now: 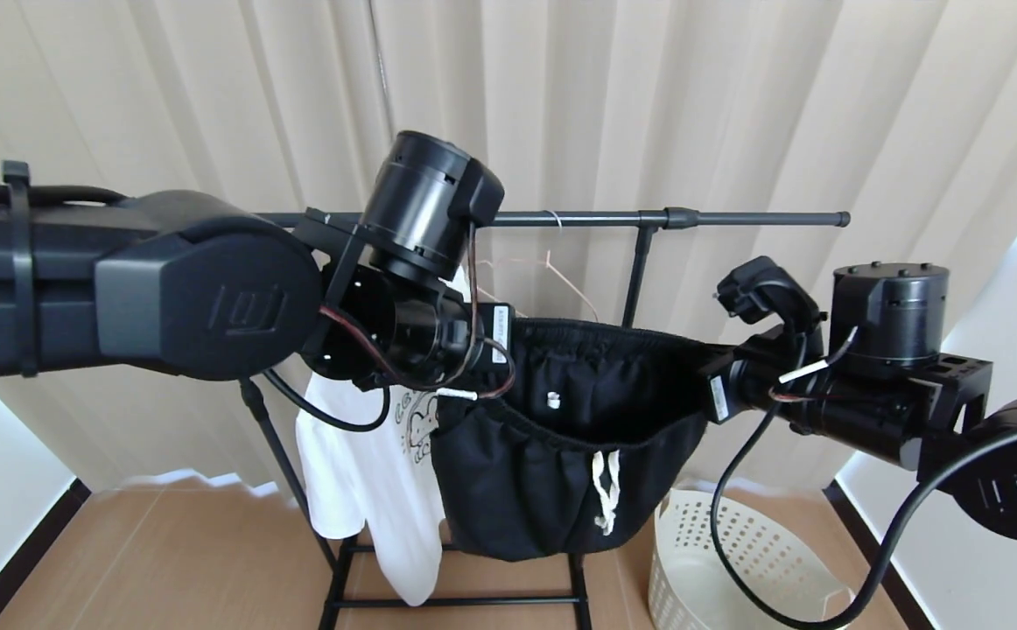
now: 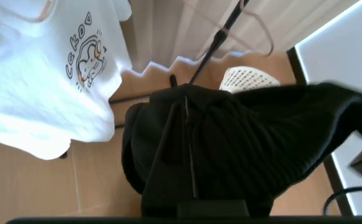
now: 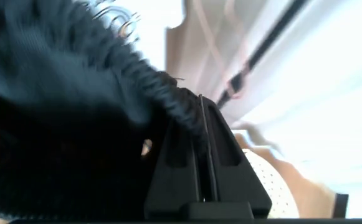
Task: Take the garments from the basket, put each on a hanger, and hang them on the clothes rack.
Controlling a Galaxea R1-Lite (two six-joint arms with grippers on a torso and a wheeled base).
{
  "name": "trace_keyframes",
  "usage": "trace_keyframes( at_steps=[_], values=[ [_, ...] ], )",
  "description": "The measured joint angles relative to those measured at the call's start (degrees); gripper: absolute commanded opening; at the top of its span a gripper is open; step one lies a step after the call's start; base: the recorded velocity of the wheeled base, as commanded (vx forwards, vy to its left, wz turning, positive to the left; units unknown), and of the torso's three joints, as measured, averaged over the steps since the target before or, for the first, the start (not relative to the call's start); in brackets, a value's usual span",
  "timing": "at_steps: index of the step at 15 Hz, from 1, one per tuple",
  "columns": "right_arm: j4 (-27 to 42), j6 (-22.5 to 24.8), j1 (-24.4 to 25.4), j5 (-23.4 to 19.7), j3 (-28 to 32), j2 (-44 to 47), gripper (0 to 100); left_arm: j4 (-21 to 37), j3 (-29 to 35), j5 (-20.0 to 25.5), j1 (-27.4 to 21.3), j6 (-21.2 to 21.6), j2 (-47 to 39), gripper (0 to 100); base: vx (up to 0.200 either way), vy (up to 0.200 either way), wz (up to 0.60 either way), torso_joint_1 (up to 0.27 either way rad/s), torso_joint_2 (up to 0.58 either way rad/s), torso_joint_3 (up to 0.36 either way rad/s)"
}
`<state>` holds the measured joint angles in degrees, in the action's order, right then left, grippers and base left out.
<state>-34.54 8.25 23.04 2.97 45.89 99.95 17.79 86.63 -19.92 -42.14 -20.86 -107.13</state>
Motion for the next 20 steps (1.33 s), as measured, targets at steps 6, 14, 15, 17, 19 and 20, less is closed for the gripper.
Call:
trace_keyframes(
  at_steps=[6, 14, 15, 17, 19, 20],
  values=[
    [0.3, 0.3, -2.6, 0.5, 1.1, -4.3, 0, -0.5, -5.7, 0.3, -2.6, 1.8, -1.1, 100, 0.0, 0.0, 0.0, 0.0, 0.0, 0.0],
    [6.6, 3.4, -6.1, -3.0, 0.9, -12.9, 0, -0.5, -9.2, 21.3, 1.5, 1.7, 1.2, 100, 0.0, 0.0, 0.0, 0.0, 0.0, 0.0],
    [8.0, 3.6, -7.2, -4.4, 0.9, -13.9, 0, -0.5, -9.6, 24.9, 3.2, 1.7, 1.8, 100, 0.0, 0.0, 0.0, 0.0, 0.0, 0.0],
    [8.3, 3.7, -8.6, -5.1, 1.5, -14.9, 0, -0.6, -11.1, 28.7, 5.1, 2.2, 3.0, 100, 0.0, 0.0, 0.0, 0.0, 0.0, 0.0],
    [8.3, 3.8, -9.0, -5.0, 2.1, -14.7, 0, -1.0, -13.2, 30.0, 5.8, 4.8, 4.3, 100, 0.0, 0.0, 0.0, 0.0, 0.0, 0.0],
    [8.3, 3.8, -9.1, -4.9, 2.1, -14.5, 0, -2.5, -14.3, 30.3, 6.0, 6.3, 4.8, 100, 0.0, 0.0, 0.0, 0.0, 0.0, 0.0]
  ],
)
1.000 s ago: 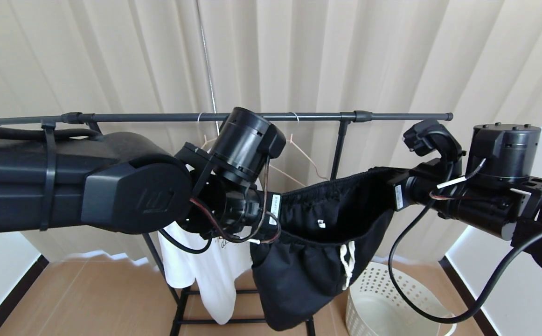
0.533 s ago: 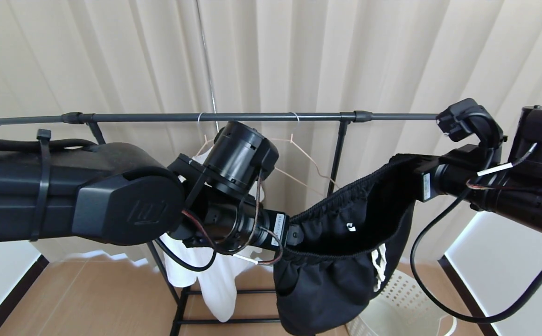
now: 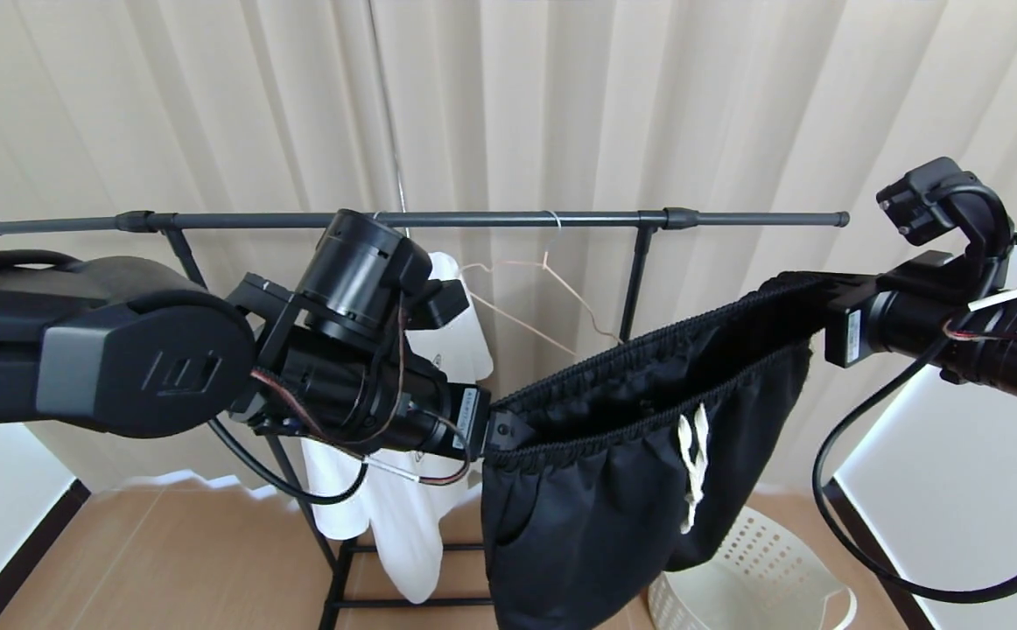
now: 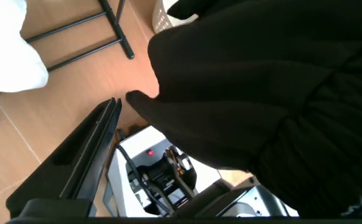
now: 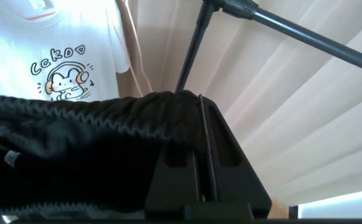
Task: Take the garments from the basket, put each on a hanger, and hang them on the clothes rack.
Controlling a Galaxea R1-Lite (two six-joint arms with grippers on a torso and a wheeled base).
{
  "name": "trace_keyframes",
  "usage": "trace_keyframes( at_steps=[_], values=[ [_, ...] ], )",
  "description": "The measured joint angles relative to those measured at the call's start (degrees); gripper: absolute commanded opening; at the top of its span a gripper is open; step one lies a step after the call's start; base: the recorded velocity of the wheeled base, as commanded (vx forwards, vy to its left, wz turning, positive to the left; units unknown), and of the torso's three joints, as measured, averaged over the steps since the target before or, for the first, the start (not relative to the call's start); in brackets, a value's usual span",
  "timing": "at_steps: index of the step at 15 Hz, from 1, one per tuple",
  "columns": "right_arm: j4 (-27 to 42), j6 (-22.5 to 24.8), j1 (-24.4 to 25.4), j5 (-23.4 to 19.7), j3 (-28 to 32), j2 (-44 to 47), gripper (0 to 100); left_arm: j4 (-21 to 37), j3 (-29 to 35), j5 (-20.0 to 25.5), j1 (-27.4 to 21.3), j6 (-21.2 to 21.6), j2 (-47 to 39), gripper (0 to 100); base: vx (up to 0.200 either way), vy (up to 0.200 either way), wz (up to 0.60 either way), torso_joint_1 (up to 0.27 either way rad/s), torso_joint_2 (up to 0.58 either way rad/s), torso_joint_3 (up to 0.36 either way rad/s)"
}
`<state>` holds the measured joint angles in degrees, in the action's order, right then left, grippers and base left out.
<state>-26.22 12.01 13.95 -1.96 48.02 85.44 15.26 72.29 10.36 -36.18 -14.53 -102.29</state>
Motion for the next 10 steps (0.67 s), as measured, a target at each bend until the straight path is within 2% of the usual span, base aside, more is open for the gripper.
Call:
trace_keyframes(
  at_steps=[2, 3, 7, 10],
  values=[
    [0.1, 0.0, 1.5, 0.2, -0.7, 0.3, 0, -7.0, -3.1, 0.4, 0.0, 1.5, 1.0, 100, 0.0, 0.0, 0.0, 0.0, 0.0, 0.0],
    [0.1, 0.1, 3.1, 0.5, -1.3, 0.5, 0, -8.0, -4.1, 0.4, -0.1, 1.7, 1.4, 100, 0.0, 0.0, 0.0, 0.0, 0.0, 0.0],
    [-0.1, 0.8, 8.6, 4.4, -3.2, 2.8, 0, -8.4, -5.0, 1.6, -0.4, 1.7, 2.8, 100, 0.0, 0.0, 0.0, 0.0, 0.0, 0.0],
    [-0.3, 0.9, 9.5, 5.2, -3.3, 4.5, 0, -8.2, -5.9, 2.9, -0.3, 1.7, 4.3, 100, 0.0, 0.0, 0.0, 0.0, 0.0, 0.0]
  ],
)
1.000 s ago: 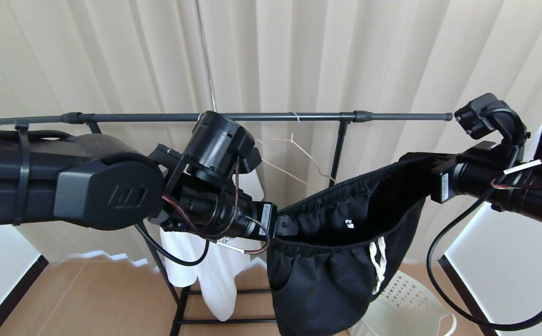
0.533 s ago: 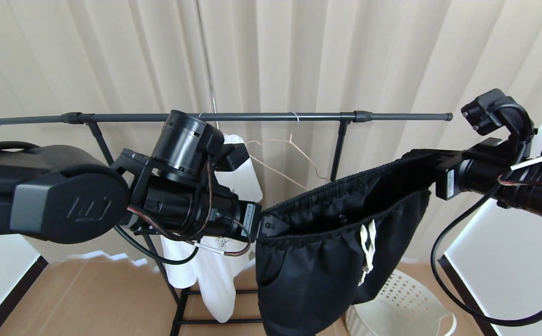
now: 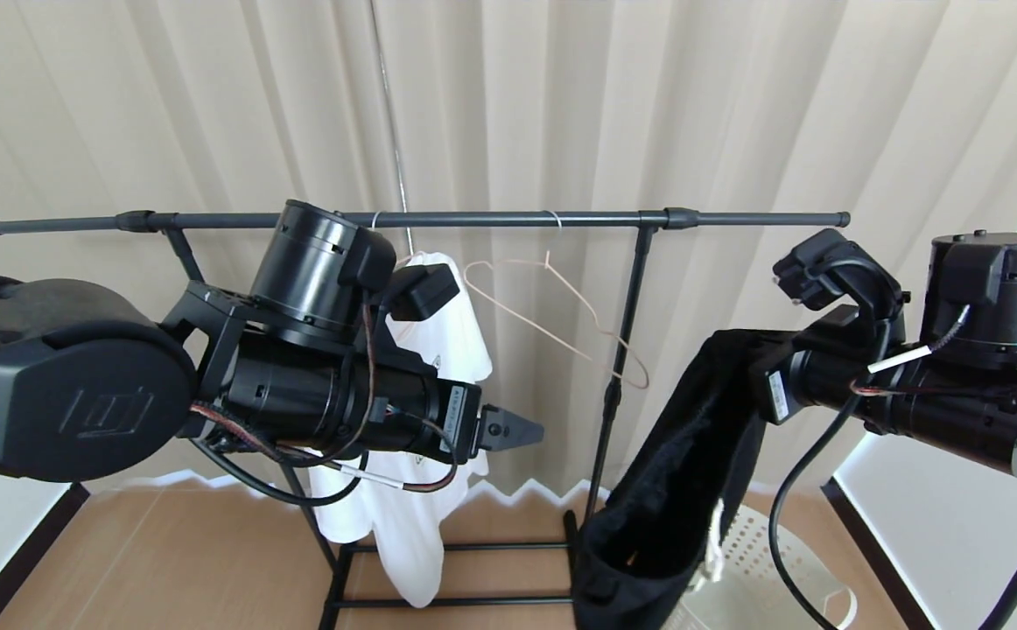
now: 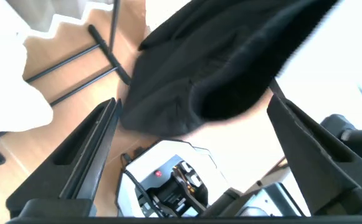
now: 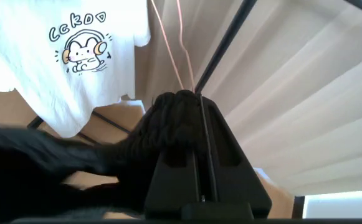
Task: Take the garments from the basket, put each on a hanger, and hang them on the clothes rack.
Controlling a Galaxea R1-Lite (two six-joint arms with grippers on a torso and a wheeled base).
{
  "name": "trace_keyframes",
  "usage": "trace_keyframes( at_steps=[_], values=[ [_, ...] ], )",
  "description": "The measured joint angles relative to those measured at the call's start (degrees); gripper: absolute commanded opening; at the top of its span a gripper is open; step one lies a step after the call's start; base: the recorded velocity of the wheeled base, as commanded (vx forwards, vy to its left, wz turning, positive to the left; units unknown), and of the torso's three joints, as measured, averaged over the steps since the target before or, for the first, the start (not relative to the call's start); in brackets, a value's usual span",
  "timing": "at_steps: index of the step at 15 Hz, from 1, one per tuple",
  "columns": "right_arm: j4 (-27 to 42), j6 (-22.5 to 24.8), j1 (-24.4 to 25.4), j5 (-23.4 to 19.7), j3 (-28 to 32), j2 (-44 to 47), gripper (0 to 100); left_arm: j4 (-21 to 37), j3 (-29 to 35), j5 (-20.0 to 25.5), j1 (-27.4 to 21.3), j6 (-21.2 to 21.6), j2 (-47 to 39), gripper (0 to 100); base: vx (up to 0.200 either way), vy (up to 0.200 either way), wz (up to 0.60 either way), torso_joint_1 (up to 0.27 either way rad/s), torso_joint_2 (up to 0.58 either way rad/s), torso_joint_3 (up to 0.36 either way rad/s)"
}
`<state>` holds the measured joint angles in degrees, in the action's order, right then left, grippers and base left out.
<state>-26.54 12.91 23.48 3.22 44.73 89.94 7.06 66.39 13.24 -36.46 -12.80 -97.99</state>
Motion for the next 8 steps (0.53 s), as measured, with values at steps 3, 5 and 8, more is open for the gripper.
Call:
trace_keyframes(
  at_steps=[3, 5, 8],
  values=[
    [0.8, 2.7, -1.3, -0.4, -0.4, -1.6, 0, 0.6, -0.5, -1.4, 0.6, 0.2, 0.1, 100, 0.0, 0.0, 0.0, 0.0, 0.0, 0.0],
    [2.7, 6.7, -5.5, -3.7, -1.0, -4.5, 0, 0.7, -0.9, -3.9, 1.0, 0.3, -0.6, 100, 0.0, 0.0, 0.0, 0.0, 0.0, 0.0],
    [3.4, 8.1, -11.1, -7.0, -0.9, -6.7, 0, 0.2, -1.2, -9.3, 1.2, -0.3, -2.5, 100, 0.0, 0.0, 0.0, 0.0, 0.0, 0.0]
  ],
)
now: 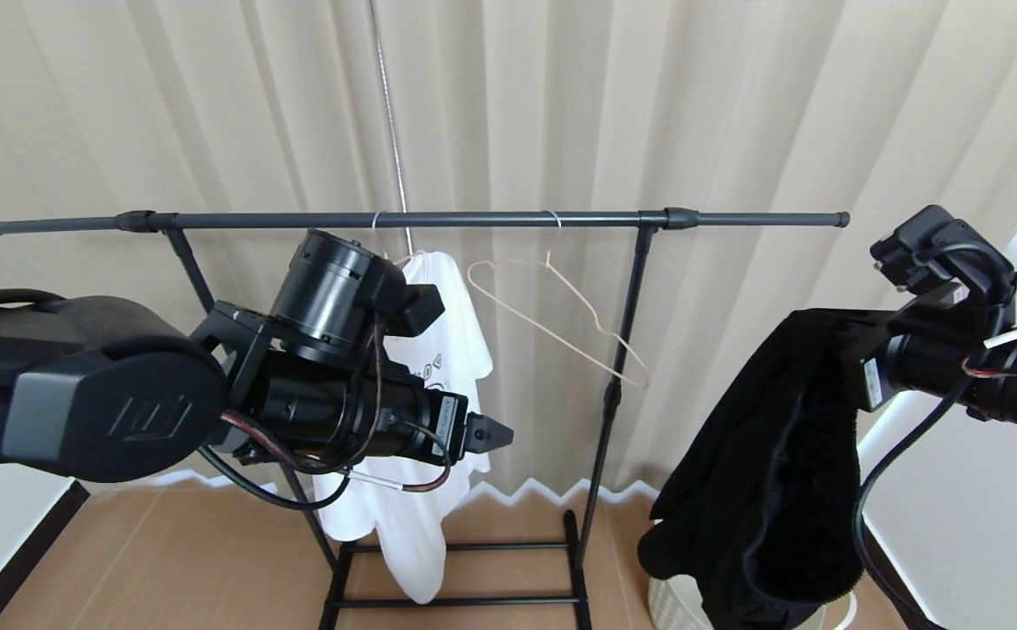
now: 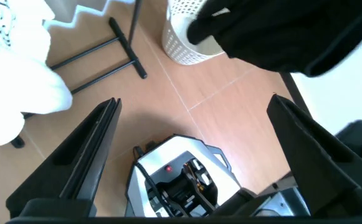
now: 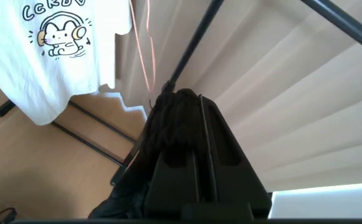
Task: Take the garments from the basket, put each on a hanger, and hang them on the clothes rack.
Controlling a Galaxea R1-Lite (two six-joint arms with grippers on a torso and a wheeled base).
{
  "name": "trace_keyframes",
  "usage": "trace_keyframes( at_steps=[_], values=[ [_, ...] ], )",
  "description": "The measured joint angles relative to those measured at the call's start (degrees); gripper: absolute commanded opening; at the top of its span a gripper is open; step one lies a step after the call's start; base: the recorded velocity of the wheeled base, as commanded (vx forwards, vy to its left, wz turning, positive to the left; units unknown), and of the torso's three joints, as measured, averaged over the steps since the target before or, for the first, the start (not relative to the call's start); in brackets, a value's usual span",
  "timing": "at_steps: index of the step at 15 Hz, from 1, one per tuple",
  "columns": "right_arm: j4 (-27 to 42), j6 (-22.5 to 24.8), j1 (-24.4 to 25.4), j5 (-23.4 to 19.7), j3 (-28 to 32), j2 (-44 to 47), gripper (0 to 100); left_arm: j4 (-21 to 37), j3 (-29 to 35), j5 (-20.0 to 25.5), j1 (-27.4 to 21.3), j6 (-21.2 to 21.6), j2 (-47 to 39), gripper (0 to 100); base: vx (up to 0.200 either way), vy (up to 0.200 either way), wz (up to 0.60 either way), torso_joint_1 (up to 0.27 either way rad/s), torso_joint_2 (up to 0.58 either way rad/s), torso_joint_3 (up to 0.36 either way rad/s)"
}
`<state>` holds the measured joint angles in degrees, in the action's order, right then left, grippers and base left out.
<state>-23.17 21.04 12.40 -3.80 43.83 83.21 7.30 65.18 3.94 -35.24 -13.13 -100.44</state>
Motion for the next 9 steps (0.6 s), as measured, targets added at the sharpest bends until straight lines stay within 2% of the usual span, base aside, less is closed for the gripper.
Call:
trace_keyframes(
  at_steps=[2, 5, 6, 9],
  values=[
    [-0.4, 0.0, -2.1, -0.2, 0.5, 0.0, 0, -0.1, -0.2, -1.3, -0.4, 0.0, -1.0, 100, 0.0, 0.0, 0.0, 0.0, 0.0, 0.0],
    [-0.4, 0.0, -2.7, -0.2, 0.7, 0.1, 0, -0.1, -0.3, -3.3, -1.0, 0.1, -2.0, 100, 0.0, 0.0, 0.0, 0.0, 0.0, 0.0],
    [-0.4, 0.0, -2.7, -0.2, 0.7, 0.1, 0, -0.2, -0.3, -3.4, -1.1, 0.0, -2.2, 100, 0.0, -0.2, 0.0, -0.002, 0.01, 0.002],
    [-0.4, 0.0, -2.7, -0.2, 0.7, 0.1, 0, -1.4, -0.5, -3.3, -1.0, -0.2, -2.5, 100, 0.2, -0.2, 0.0, -0.002, 0.0, 0.006]
  ],
)
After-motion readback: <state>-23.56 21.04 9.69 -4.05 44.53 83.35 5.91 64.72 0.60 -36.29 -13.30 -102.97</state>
